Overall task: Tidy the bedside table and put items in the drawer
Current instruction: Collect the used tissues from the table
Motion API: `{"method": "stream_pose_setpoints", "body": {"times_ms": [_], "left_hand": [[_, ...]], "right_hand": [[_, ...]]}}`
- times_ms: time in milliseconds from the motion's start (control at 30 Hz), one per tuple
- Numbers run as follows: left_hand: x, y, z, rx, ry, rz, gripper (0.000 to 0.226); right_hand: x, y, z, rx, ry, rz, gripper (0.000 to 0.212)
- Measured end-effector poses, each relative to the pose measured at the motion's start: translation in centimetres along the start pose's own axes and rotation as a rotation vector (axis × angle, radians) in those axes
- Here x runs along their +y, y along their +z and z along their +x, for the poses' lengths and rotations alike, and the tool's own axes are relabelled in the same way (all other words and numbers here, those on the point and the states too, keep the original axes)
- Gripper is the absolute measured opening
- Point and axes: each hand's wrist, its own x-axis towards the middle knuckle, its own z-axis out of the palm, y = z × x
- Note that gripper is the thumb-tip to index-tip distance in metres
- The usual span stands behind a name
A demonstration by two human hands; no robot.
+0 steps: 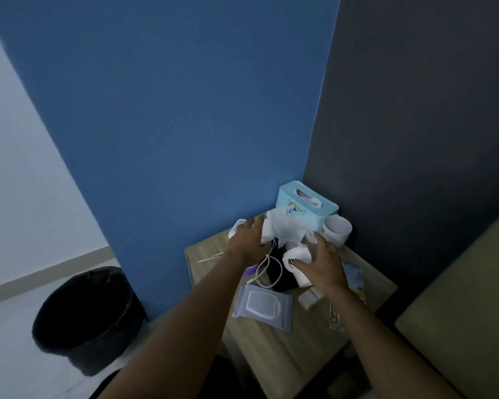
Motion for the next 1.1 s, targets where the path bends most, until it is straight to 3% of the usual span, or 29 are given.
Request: {"method": "stream_pose_setpoints", "body": {"times_ms": [333, 567, 800, 967, 1100], "left_hand": [[-0.5, 7.5, 16.5, -0.145, 0.038, 0.115, 0.083], [-1.3, 12.8, 21.3, -0.254, -0.049, 0.097, 0.095], [-2.3, 14.6, 21.9, -0.183, -0.048, 0.068, 0.046], [-1.5, 12.0, 21.4, -0.033, -0.085, -0.055, 0.028], [-1.7, 6.4, 19.6, 0.105, -0.017, -0.079, 0.025]], "right_hand": [[3.5, 4.9, 7.7, -0.061, -0.002, 0.08, 0.092], [4.3, 5.4, 8.5, -0.073, 0.0, 0.101, 0.062], [4.6, 5.2, 9.2, -0.058, 0.067, 0.051, 0.051], [3.9, 4.5, 9.5, 0.032, 0.047, 0.039, 0.041], [0.5, 3.0, 9.9, 0.07, -0.033, -0.01, 0.041]]}}
